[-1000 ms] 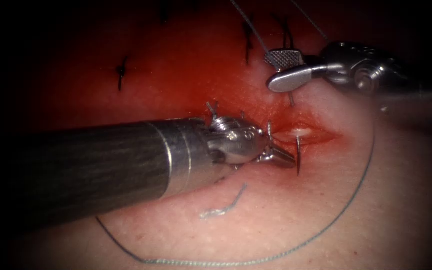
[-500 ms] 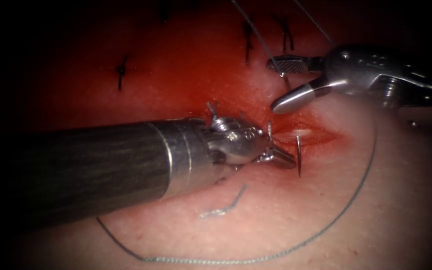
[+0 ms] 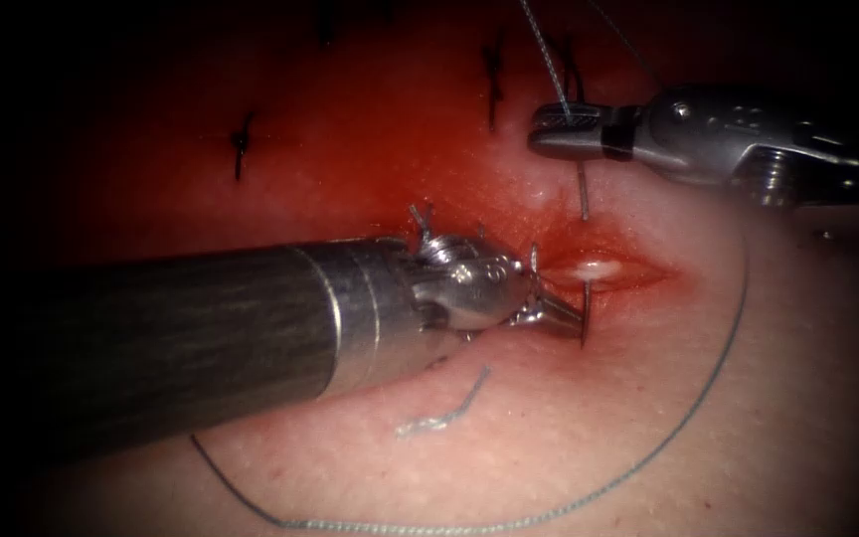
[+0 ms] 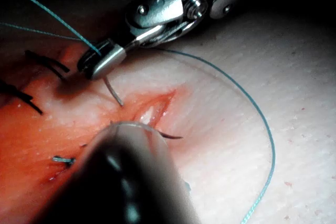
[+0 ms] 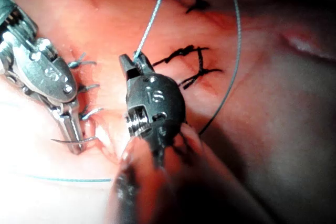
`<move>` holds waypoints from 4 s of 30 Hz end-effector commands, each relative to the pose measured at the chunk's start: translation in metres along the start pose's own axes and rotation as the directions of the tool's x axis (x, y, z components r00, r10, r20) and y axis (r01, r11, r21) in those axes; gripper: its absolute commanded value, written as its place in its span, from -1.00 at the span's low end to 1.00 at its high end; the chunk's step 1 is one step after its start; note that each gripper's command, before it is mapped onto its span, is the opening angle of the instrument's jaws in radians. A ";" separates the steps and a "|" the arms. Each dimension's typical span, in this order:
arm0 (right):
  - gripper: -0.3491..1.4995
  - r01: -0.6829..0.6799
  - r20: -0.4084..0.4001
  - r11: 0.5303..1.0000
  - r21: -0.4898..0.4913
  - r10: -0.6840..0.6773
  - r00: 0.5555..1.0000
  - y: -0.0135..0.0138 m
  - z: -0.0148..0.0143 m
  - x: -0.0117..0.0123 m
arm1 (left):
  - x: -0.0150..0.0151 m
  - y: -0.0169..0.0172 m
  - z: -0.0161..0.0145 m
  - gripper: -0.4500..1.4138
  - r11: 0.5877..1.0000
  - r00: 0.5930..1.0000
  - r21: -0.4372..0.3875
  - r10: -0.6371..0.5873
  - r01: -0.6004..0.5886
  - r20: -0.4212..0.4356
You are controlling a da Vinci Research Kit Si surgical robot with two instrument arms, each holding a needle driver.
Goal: Wound Closure
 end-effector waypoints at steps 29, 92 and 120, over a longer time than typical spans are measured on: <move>0.53 -0.516 0.041 0.770 0.375 0.543 0.839 -0.0005 -0.0008 -0.0018 | 0.0004 0.0011 -0.0019 -1.00 0.969 0.969 0.025 0.245 -0.245 -0.014; 0.45 -0.287 -0.155 0.906 0.309 0.346 0.925 0.0048 -0.0037 -0.0080 | 0.0066 0.0034 -0.0044 -1.00 0.910 0.818 -0.220 0.185 -0.352 -0.544; 0.49 0.026 -0.112 0.983 0.181 -0.006 0.994 0.0023 -0.0086 -0.0039 | 0.0130 0.0038 -0.0173 -1.00 0.806 0.560 0.233 0.556 -0.544 -0.614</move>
